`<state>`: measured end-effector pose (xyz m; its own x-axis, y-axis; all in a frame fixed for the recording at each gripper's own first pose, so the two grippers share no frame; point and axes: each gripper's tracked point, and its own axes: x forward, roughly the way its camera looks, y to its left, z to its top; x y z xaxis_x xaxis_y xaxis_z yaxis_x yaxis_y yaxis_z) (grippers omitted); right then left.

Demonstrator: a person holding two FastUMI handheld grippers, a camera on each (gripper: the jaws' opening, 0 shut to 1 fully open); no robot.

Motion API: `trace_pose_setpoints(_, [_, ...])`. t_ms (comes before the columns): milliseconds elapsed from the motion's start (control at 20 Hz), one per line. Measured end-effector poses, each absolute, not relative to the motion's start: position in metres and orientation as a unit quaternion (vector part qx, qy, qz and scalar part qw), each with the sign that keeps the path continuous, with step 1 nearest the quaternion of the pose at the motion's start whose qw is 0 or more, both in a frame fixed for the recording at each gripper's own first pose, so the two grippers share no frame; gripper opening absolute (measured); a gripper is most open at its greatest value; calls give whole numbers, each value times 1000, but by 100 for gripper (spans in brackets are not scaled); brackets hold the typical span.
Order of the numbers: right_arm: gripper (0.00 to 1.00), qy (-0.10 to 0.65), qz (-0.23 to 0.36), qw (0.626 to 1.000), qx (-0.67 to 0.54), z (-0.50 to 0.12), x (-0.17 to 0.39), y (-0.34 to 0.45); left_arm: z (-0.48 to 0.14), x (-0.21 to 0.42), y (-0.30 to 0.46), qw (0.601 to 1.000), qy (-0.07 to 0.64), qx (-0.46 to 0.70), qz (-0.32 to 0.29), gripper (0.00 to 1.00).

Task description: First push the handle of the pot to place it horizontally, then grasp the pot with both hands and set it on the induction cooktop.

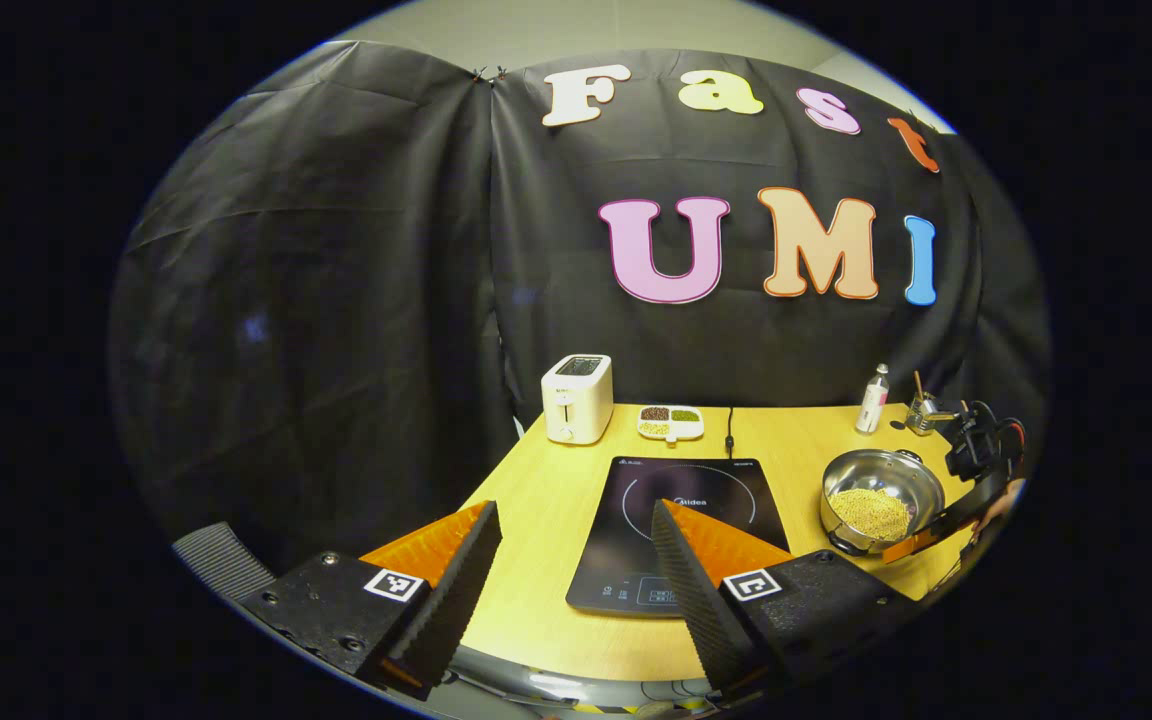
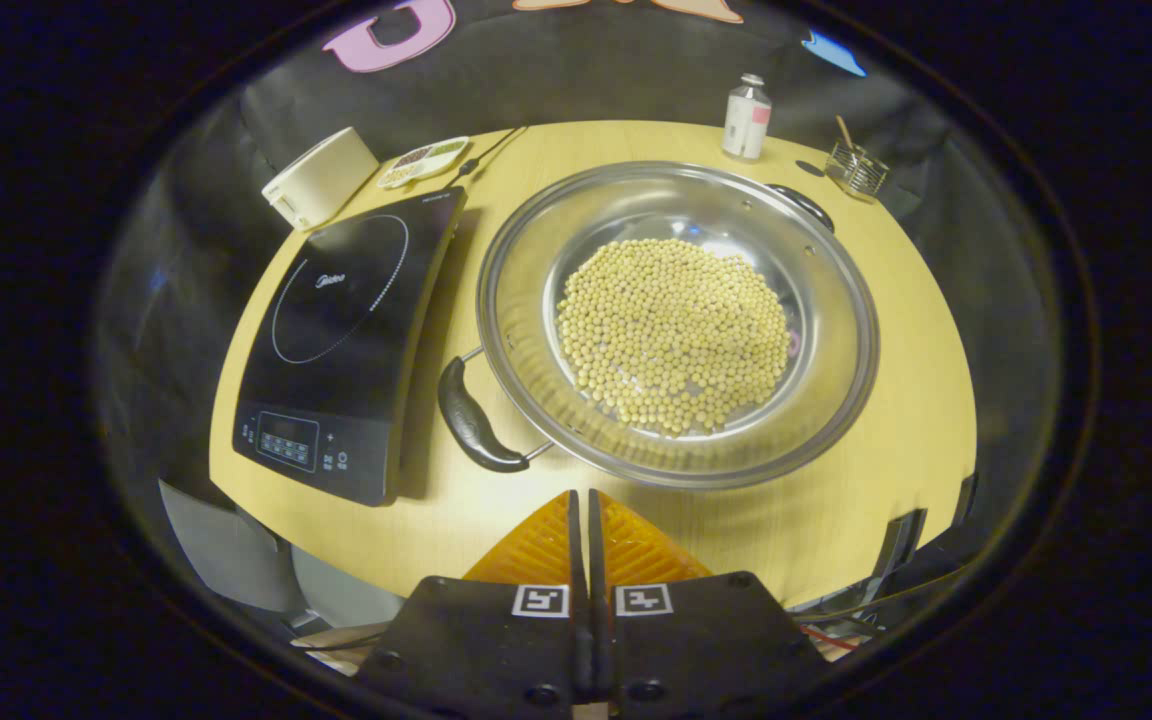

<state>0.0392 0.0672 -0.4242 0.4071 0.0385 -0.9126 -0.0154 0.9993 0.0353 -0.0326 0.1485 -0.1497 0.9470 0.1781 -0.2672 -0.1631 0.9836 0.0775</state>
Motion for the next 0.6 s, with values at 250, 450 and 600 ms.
trace_pose_setpoints(250, [0,535,12,844,24,-443,54,80,-149,-31,155,985,137,20,105,91])
trace_pose_setpoints(450, [3,512,-4,859,25,-449,70,85,-146,-30,155,985,134,12,111,93])
trace_pose_setpoints(600, [3,501,-9,864,47,-449,80,97,-143,-32,157,984,133,18,113,91])
